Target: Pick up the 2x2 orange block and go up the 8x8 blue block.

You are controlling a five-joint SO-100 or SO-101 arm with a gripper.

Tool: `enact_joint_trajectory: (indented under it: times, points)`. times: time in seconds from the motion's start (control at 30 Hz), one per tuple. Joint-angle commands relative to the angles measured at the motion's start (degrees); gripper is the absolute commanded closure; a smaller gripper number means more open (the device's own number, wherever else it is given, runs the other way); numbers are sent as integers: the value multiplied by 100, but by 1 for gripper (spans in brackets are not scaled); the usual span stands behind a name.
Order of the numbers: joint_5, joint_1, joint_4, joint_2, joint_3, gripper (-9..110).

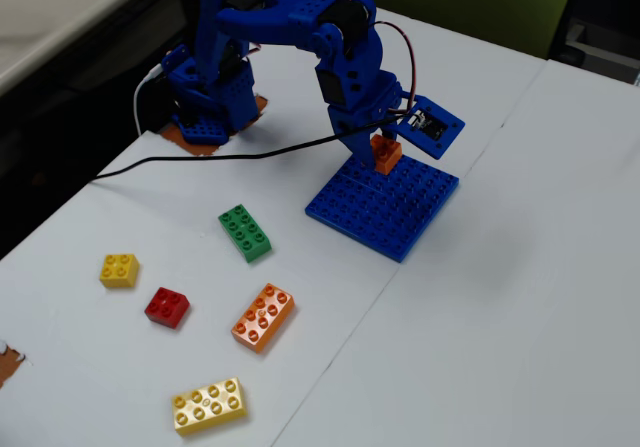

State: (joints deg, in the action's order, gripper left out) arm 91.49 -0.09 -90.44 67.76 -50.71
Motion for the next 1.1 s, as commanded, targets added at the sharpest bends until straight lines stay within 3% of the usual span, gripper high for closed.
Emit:
enact_joint_trajectory:
  times: [0.0, 1.07]
  points:
    - [26, -26, -35, 53, 299, 102]
    - [53, -26, -141, 70, 299, 102]
